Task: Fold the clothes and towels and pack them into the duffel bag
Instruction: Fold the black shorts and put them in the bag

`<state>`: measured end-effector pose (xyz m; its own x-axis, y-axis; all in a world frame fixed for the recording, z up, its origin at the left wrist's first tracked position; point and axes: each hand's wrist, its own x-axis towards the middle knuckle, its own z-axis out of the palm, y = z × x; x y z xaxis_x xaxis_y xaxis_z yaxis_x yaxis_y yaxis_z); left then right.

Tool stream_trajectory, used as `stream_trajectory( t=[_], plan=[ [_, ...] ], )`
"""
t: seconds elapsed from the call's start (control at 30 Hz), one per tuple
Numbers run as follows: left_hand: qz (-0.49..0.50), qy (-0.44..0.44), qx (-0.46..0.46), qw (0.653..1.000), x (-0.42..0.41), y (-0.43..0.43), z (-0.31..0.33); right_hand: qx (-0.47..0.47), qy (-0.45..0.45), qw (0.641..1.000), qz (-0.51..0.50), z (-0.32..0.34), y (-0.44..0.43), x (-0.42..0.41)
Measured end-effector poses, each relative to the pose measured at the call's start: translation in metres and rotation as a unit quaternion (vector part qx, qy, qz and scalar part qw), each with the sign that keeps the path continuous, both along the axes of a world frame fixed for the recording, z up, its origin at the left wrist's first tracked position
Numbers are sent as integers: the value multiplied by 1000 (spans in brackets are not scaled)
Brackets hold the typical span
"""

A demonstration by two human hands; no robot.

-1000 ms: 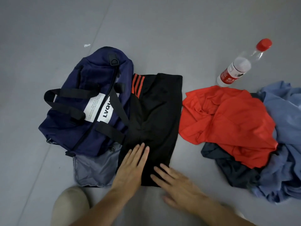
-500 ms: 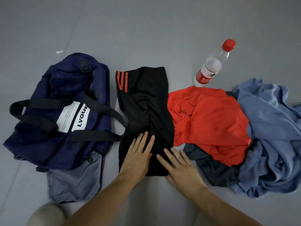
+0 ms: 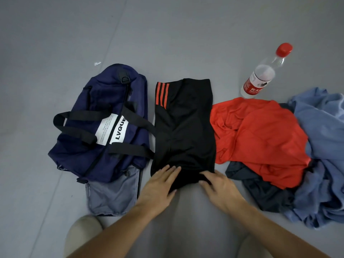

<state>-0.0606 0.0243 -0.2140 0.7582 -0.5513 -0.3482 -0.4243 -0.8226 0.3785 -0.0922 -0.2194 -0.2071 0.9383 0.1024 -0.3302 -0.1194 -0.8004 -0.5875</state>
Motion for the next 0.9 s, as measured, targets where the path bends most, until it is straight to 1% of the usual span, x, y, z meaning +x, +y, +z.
stream_trajectory(
  t=[0.07,0.13,0.2,0.27,0.3,0.33,0.4,0.43,0.47,0.5,0.53,0.57,0.6,0.63,0.67,0.73,0.77,0.83,0.9],
  plan=[
    [86,-14,-70,994,4,-4,8,36,59,995,-77,10,0,7],
    [163,-14,-113,980,9,-10,17,35,78,990,-113,15,0,12],
    [227,34,-113,967,16,-15,21,20,79,988,-129,17,1,13],
    [246,64,-87,963,24,-16,21,-10,50,990,-130,15,4,11],
    [241,71,-72,965,28,-17,21,-34,-1,992,-118,13,5,8],
    [229,75,-59,969,33,-19,21,-61,-59,993,-81,9,6,6],
    [193,73,-19,978,45,-23,22,-127,-164,977,48,-3,6,-1],
    [173,66,16,983,51,-26,22,-153,-182,964,117,-9,5,-4],
    [153,51,57,985,57,-30,22,-171,-176,956,164,-17,3,-8],
    [130,27,89,987,60,-35,22,-184,-152,953,185,-23,1,-11],
    [102,-17,105,989,61,-38,22,-195,-126,954,189,-29,-1,-12],
    [68,-87,94,989,58,-39,21,-202,-109,956,184,-32,-4,-11],
    [25,-152,64,986,53,-39,19,-206,-101,957,178,-33,-5,-9],
    [-18,-205,19,978,45,-37,14,-205,-100,958,173,-32,-6,-6],
    [-60,-236,-28,969,37,-34,7,-203,-105,958,171,-32,-6,-3],
    [-112,-233,-81,963,24,-26,-4,-198,-110,959,169,-32,-6,1],
    [-111,-211,-81,968,20,-20,-9,-196,-112,960,165,-33,-6,0],
    [-85,-157,-45,983,17,-8,-18,-199,-113,960,162,-35,-6,-1],
    [-76,-111,-15,991,21,-1,-22,-203,-107,959,166,-33,-6,-1]
  ],
)
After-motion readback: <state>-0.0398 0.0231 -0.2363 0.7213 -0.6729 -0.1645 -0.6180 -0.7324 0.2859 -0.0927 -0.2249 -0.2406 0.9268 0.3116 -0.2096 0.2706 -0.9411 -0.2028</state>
